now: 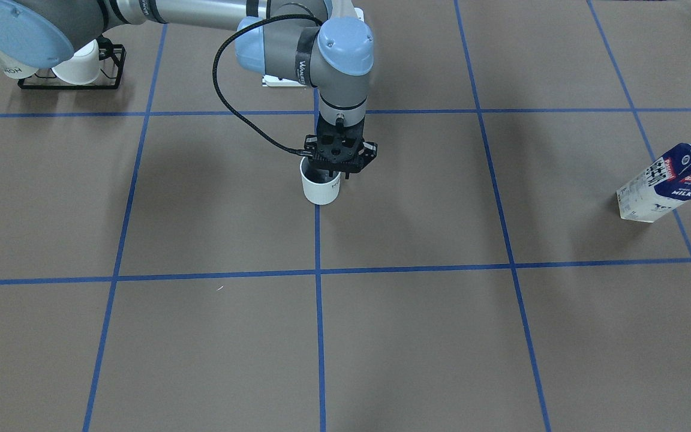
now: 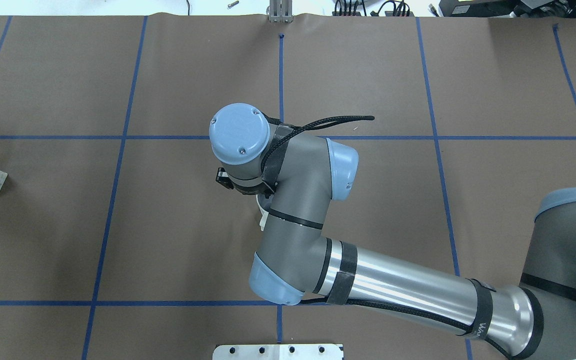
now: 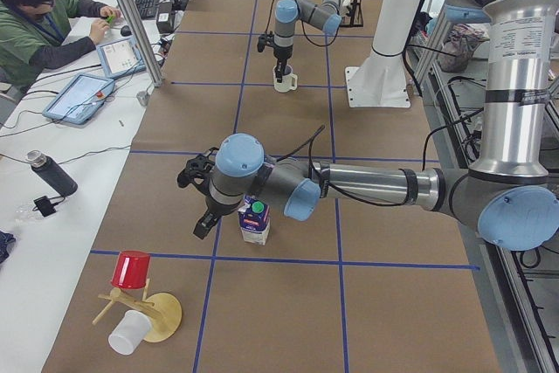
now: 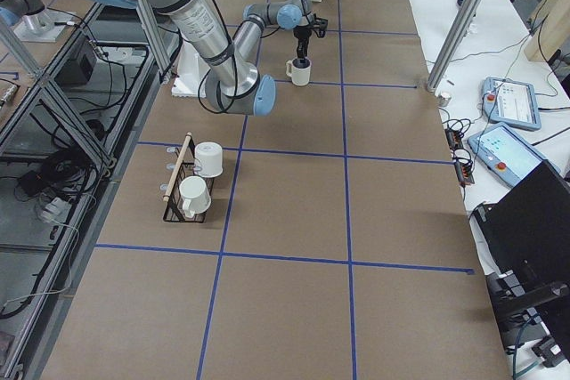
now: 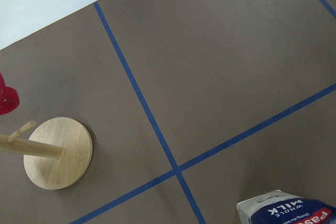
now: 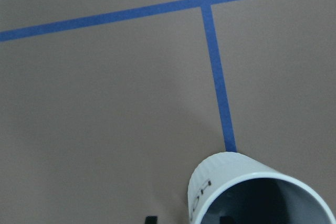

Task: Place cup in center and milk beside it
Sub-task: 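Carry the white mug with the right gripper toward the table center, then withdraw the right arm away from the mug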

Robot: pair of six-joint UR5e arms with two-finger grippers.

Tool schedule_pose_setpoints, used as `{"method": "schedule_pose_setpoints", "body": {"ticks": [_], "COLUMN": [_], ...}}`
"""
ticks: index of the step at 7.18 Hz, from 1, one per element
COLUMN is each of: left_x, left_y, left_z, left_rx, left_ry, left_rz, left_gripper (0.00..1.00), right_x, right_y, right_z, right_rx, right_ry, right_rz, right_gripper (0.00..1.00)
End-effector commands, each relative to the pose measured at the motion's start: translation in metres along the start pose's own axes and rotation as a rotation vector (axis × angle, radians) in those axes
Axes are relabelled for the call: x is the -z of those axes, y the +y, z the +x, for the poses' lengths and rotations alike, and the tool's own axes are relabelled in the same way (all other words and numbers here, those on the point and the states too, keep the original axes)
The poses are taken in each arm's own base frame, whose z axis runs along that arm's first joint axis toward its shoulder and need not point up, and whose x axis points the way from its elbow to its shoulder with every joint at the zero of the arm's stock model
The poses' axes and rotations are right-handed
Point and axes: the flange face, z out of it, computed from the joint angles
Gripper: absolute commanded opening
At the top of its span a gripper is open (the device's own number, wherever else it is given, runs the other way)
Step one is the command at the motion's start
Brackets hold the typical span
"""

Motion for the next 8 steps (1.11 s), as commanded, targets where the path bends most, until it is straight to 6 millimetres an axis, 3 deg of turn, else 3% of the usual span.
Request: {"method": "schedule_pose_setpoints", "body": {"ticks": [1, 2, 3, 4, 5, 6, 8], "left_x": [-0.001, -0.001, -0.003, -0.002, 0.001, 0.005, 0.006], "left_y": [0.004, 0.006, 0.010, 0.010, 0.005, -0.001, -0.004], "left_z": [0.000, 0.000, -0.001, 0.000, 0.006, 0.013, 0.014], "left_rx": [0.004, 0.008, 0.015, 0.034, 0.137, 0.152, 0.149], "left_ry": [0.001, 0.001, 0.002, 0.002, 0.031, 0.077, 0.079], "left_rz": [-0.004, -0.006, -0.011, -0.010, 0.004, 0.036, 0.043], "left_gripper": [0.99, 0.99, 1.00, 1.00, 1.00, 1.00, 1.00], "right_x": [0.088, 0.119, 0.136, 0.139, 0.135, 0.149, 0.147], "right_y": [-0.031, -0.065, -0.108, -0.154, -0.184, -0.209, -0.243], "right_z": [0.015, 0.033, 0.065, 0.117, 0.202, 0.288, 0.462], "right_rx": [-0.018, -0.015, 0.021, 0.077, 0.173, 0.258, 0.411], "right_ry": [-0.070, -0.103, -0.105, -0.074, -0.032, 0.001, 0.053], "right_rz": [0.052, 0.039, 0.058, 0.073, 0.088, 0.101, 0.021], "right_gripper": [1.00, 1.00, 1.00, 1.00, 1.00, 1.00, 1.00]}}
